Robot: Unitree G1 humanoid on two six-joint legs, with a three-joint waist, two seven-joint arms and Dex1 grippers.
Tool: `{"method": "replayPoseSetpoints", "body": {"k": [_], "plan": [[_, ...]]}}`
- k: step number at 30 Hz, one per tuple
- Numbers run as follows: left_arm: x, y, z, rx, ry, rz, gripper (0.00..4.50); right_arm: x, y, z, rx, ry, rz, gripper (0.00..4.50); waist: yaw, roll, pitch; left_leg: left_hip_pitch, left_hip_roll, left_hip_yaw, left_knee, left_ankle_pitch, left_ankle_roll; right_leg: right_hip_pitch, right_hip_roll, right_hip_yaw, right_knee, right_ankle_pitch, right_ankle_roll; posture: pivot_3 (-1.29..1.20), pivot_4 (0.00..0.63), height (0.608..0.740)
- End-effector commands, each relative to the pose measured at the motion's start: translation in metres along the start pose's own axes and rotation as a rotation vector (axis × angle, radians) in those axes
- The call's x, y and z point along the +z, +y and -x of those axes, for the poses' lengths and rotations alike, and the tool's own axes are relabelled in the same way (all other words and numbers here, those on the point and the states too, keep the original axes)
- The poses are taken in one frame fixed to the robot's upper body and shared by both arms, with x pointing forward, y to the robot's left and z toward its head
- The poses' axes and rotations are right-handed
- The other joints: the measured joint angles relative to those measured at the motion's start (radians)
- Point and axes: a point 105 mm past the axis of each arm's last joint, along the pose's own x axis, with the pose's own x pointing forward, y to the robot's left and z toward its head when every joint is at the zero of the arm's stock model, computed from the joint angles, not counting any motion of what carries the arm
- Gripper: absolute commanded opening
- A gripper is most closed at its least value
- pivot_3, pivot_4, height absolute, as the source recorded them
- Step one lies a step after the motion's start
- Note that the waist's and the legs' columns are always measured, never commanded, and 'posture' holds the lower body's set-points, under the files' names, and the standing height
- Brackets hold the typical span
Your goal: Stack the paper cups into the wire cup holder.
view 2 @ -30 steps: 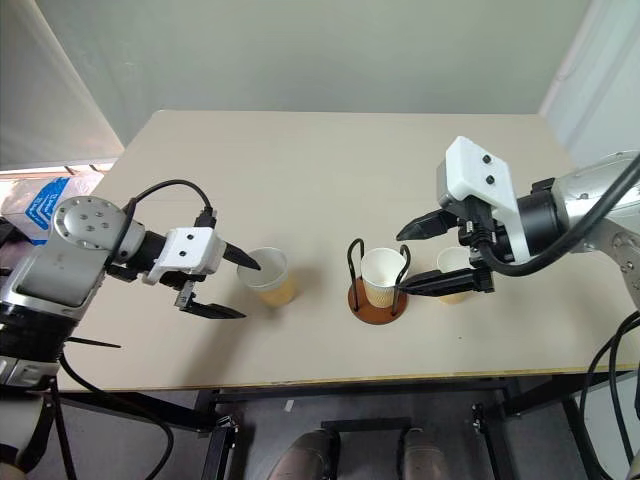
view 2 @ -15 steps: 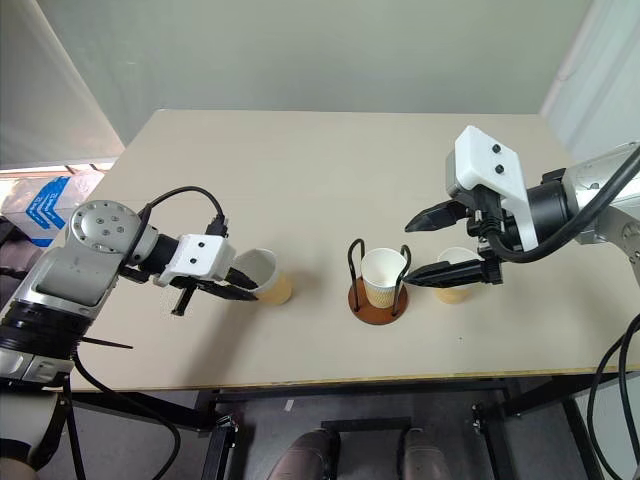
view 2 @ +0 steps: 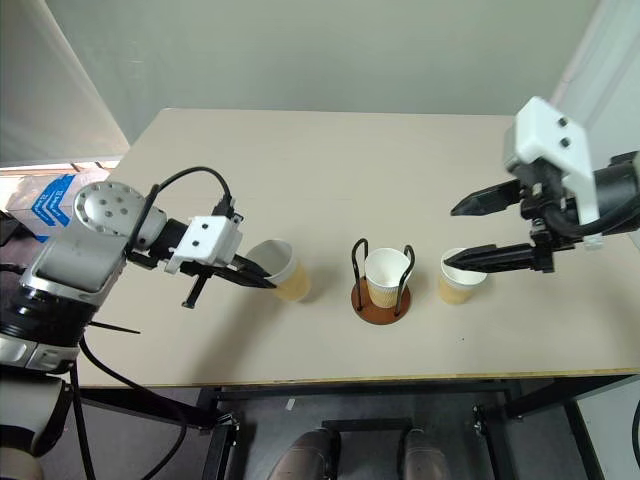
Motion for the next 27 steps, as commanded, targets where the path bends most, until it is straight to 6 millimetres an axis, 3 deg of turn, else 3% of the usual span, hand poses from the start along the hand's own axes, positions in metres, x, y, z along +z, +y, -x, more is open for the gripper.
{"method": "replayPoseSetpoints", "body": {"k": [1,11,18,23,27], "plan": [[0.037,0.007,0.013,-0.037,-0.07,-0.071,0.01,0.015,0.003,0.017,-0.057,-0.061,0.004,3.61,0.0,0.0,0.0,0.0,0.0,0.0,0.0,0.0,0.0,0.0,0.0,0.0,0.0,0.0,0.0,0.0,0.15,0.74],[0.109,0.024,0.018,-0.158,-0.189,-0.221,0.01,0.044,0.015,0.029,-0.064,-0.133,0.02,3.61,-0.001,0.0,0.0,-0.001,-0.002,0.001,0.002,-0.002,0.002,0.001,-0.001,0.002,0.0,-0.004,0.01,0.0,0.15,0.74],[0.13,0.039,-0.009,-0.236,-0.215,-0.318,0.01,0.047,0.013,0.033,-0.113,-0.139,0.006,3.61,0.004,0.0,0.0,-0.001,-0.005,0.001,0.005,-0.006,0.007,0.004,-0.005,0.002,-0.001,-0.008,0.016,0.0,0.15,0.74],[0.125,0.049,-0.03,-0.258,-0.185,-0.35,0.01,0.045,0.012,0.035,-0.15,-0.134,-0.01,3.61,0.009,0.001,0.001,-0.004,-0.007,0.003,0.009,-0.011,0.01,0.004,-0.008,0.002,-0.001,-0.01,0.024,0.0,0.15,0.74],[0.134,0.055,-0.038,-0.268,-0.203,-0.384,0.01,0.042,0.014,0.037,-0.173,-0.125,-0.028,3.61,0.013,0.001,0.001,-0.006,-0.006,0.003,0.015,-0.016,0.011,0.005,-0.008,0.001,-0.001,-0.008,0.033,0.0,0.15,0.74]]}}
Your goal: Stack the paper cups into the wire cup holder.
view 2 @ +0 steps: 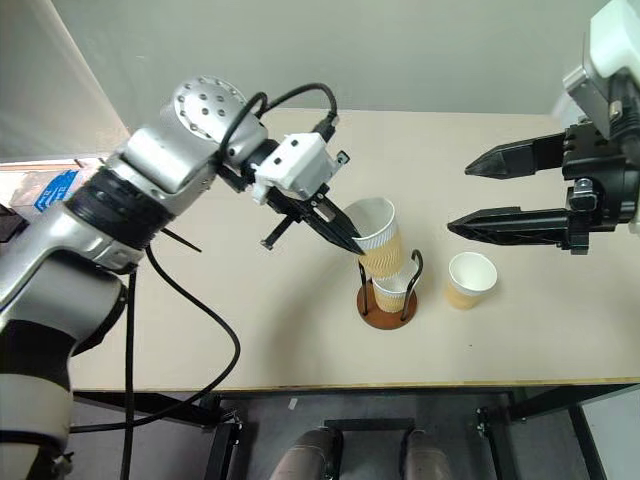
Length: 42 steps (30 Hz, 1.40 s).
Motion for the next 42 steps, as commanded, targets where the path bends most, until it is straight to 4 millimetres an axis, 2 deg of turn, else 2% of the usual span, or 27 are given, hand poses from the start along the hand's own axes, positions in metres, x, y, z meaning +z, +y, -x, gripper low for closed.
{"method": "replayPoseSetpoints", "body": {"k": [1,7,14,22,23,26,31,34,39,42], "plan": [[0.014,0.007,0.005,-0.021,0.024,-0.096,0.01,0.007,0.002,0.011,-0.056,-0.018,0.03,3.61,0.002,0.001,0.0,-0.001,0.001,0.0,0.003,-0.001,-0.002,0.0,0.0,0.0,0.0,0.0,0.001,0.0,0.15,0.74],[0.002,0.004,-0.011,-0.075,0.053,-0.119,0.01,0.005,0.004,0.012,-0.071,-0.017,0.025,3.61,0.004,0.002,0.0,-0.003,0.0,0.003,0.011,-0.006,-0.002,0.002,-0.002,0.002,-0.001,-0.003,0.006,0.0,0.15,0.74],[-0.005,-0.013,-0.031,-0.181,0.07,-0.165,0.01,0.012,0.002,0.017,-0.101,-0.061,0.023,3.61,0.009,0.002,0.0,-0.003,-0.003,0.002,0.013,-0.007,-0.001,0.003,-0.002,0.002,0.0,-0.004,0.009,0.0,0.15,0.74],[-0.012,-0.013,-0.039,-0.2,0.117,-0.204,0.01,0.01,-0.001,0.023,-0.156,-0.088,-0.022,3.61,0.013,0.002,0.0,-0.002,-0.004,0.002,0.016,-0.009,0.001,0.006,-0.004,0.002,0.0,-0.004,0.01,0.0,0.15,0.74],[-0.014,-0.013,-0.039,-0.204,0.133,-0.21,0.01,0.009,-0.001,0.023,-0.163,-0.088,-0.024,3.61,0.014,0.002,0.0,-0.001,-0.005,0.002,0.016,-0.011,0.005,0.007,-0.004,0.002,0.0,-0.004,0.01,0.0,0.15,0.74],[-0.015,-0.006,-0.041,-0.189,0.159,-0.245,0.62,0.008,-0.001,0.023,-0.172,-0.09,-0.028,3.61,0.014,0.002,0.0,0.0,-0.005,0.003,0.018,-0.014,0.01,0.008,-0.004,0.002,0.0,-0.005,0.011,0.0,0.15,0.74],[-0.002,0.005,-0.046,-0.145,0.11,-0.26,2.33,0.004,-0.001,0.022,-0.181,-0.083,-0.037,3.61,0.015,0.002,0.0,0.0,-0.005,0.003,0.021,-0.014,0.011,0.009,-0.004,0.002,0.0,-0.005,0.012,0.0,0.15,0.74],[0.013,0.012,-0.042,-0.095,0.036,-0.235,3.4,0.0,0.0,0.021,-0.182,-0.065,-0.041,3.61,0.015,0.002,0.0,0.0,-0.005,0.003,0.022,-0.015,0.012,0.01,-0.004,0.003,0.0,-0.005,0.013,0.0,0.15,0.74],[0.028,0.016,-0.019,-0.008,-0.071,-0.137,3.4,-0.011,0.001,0.019,-0.194,-0.006,-0.041,3.61,0.015,0.003,0.0,0.001,-0.005,0.004,0.022,-0.016,0.012,0.01,-0.004,0.003,0.0,-0.006,0.014,0.0,0.15,0.74],[0.025,0.013,0.008,0.082,-0.141,-0.017,3.4,-0.035,-0.003,0.012,-0.229,0.137,-0.018,3.61,0.015,0.003,0.0,0.001,-0.005,0.004,0.021,-0.016,0.011,0.01,-0.003,0.003,0.0,-0.006,0.014,0.0,0.15,0.74]]}}
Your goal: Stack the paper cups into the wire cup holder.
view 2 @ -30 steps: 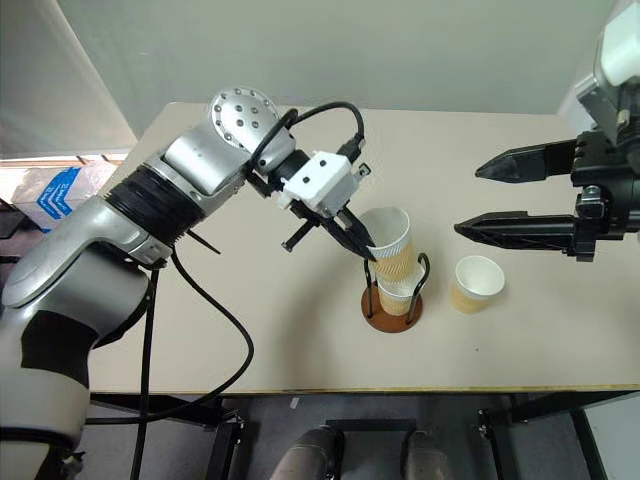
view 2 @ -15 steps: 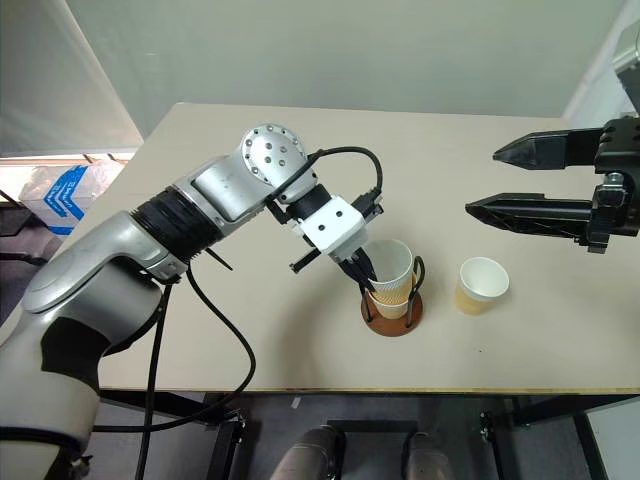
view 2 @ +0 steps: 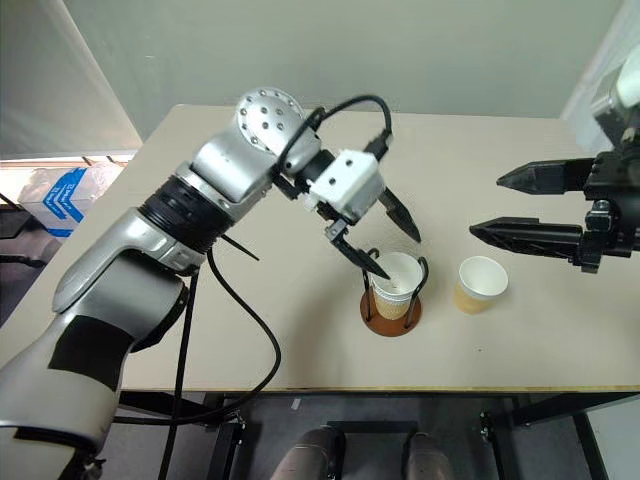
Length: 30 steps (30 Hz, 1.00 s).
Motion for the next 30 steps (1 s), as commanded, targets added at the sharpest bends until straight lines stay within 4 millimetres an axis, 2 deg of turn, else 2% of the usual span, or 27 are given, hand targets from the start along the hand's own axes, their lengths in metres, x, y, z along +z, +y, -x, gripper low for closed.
{"method": "replayPoseSetpoints", "body": {"k": [1,4,6,13,21,25,30], "plan": [[0.006,-0.004,0.033,0.087,-0.089,0.097,3.4,-0.014,-0.004,0.0,-0.068,0.105,0.086,3.61,0.0,0.001,0.0,0.0,0.0,0.0,0.0,0.0,0.0,0.0,0.0,0.0,0.0,0.0,0.0,0.0,0.15,0.74],[0.006,-0.012,0.08,0.246,-0.233,0.258,3.4,-0.045,-0.011,-0.01,-0.076,0.243,0.111,3.61,-0.005,0.002,-0.001,0.0,0.0,0.0,0.0,-0.001,-0.001,0.0,0.0,0.0,0.0,-0.001,0.0,0.0,0.15,0.74],[0.007,-0.016,0.09,0.285,-0.264,0.294,3.4,-0.053,-0.014,-0.011,-0.075,0.269,0.131,3.61,-0.007,0.002,0.0,0.0,0.001,0.001,0.0,0.0,-0.003,-0.001,0.001,0.0,0.0,-0.001,-0.001,0.0,0.15,0.74],[-0.027,-0.06,0.127,0.502,-0.209,0.465,3.4,-0.083,-0.014,-0.034,0.018,0.338,0.215,3.61,-0.011,0.003,-0.001,0.004,0.0,0.002,0.0,0.002,-0.005,0.003,0.001,0.003,0.0,-0.001,0.0,0.0,0.15,0.74],[-0.045,-0.09,0.144,0.673,-0.196,0.586,3.4,-0.11,-0.008,-0.06,0.143,0.411,0.304,3.61,-0.014,0.003,-0.001,0.007,0.001,0.001,0.0,-0.001,0.001,0.004,0.003,0.003,0.001,0.0,-0.003,0.0,0.15,0.74],[-0.047,-0.094,0.144,0.702,-0.193,0.6,3.4,-0.121,-0.014,-0.074,0.165,0.444,0.349,3.61,-0.016,0.002,-0.001,0.009,0.002,0.001,0.0,0.0,0.001,0.005,0.004,0.002,0.001,0.001,-0.014,0.0,0.15,0.74],[-0.047,-0.094,0.141,0.71,-0.194,0.601,3.4,-0.133,-0.024,-0.09,0.175,0.497,0.399,3.61,-0.02,0.002,-0.001,0.01,0.004,0.001,0.0,0.004,0.0,0.005,0.004,0.002,0.001,0.005,-0.019,0.0,0.15,0.74]]}}
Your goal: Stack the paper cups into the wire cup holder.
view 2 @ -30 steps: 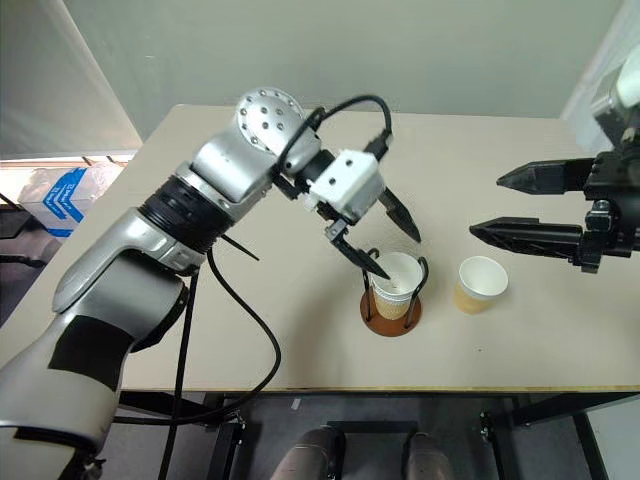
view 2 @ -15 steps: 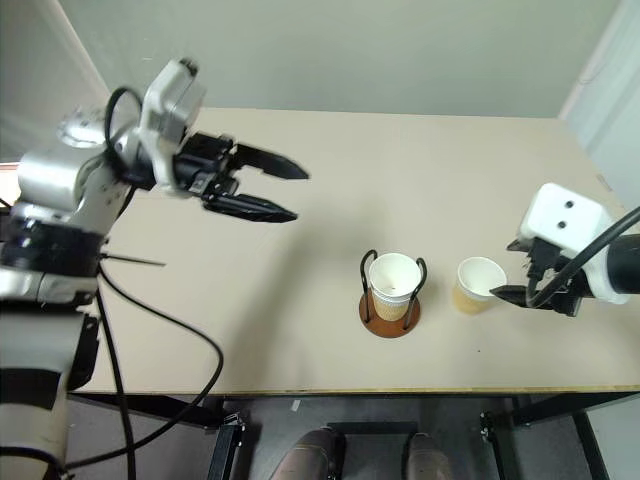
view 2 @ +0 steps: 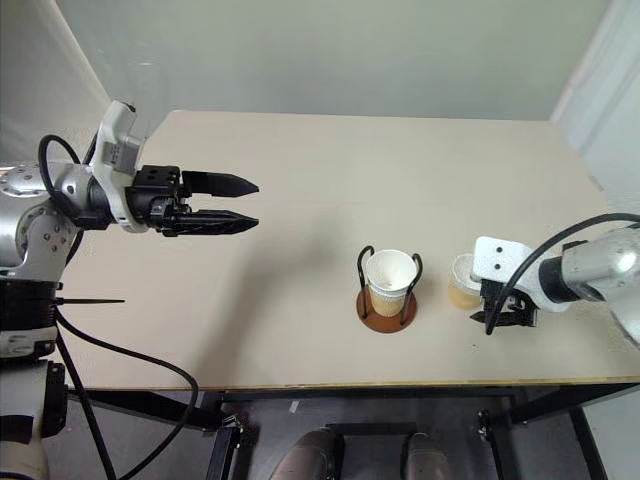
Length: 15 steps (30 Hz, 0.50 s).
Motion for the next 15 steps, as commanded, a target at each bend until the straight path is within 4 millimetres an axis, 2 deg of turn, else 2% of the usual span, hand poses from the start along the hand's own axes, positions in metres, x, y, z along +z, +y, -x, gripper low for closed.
{"method": "replayPoseSetpoints", "body": {"k": [1,7,10,15], "plan": [[0.011,-0.003,0.002,0.016,-0.017,-0.047,3.4,-0.004,-0.012,-0.003,-0.029,0.048,0.052,3.61,-0.001,0.0,0.0,0.0,0.0,0.0,0.0,0.001,0.0,0.0,0.001,0.0,0.0,0.001,-0.001,0.0,0.15,0.74],[0.007,-0.003,-0.002,0.018,-0.004,-0.053,3.4,-0.009,-0.019,-0.016,-0.027,0.083,0.075,3.61,-0.003,0.0,0.0,0.001,0.002,0.0,-0.002,0.003,-0.001,0.0,0.001,0.0,0.0,0.003,-0.004,0.0,0.15,0.74],[0.004,-0.005,-0.004,0.011,0.002,-0.054,3.45,-0.008,-0.019,-0.018,-0.013,0.078,0.078,2.71,-0.003,0.0,0.0,0.001,0.002,0.0,-0.004,0.003,-0.002,-0.001,0.001,-0.001,0.0,0.003,-0.005,0.0,0.15,0.74],[-0.001,-0.007,-0.003,-0.003,0.028,-0.049,3.45,-0.001,-0.02,-0.011,-0.008,0.048,0.078,0.93,-0.003,0.0,0.0,0.0,0.002,0.0,-0.008,0.003,-0.003,-0.003,0.001,-0.001,-0.001,0.002,-0.006,0.0,0.15,0.74]]}}
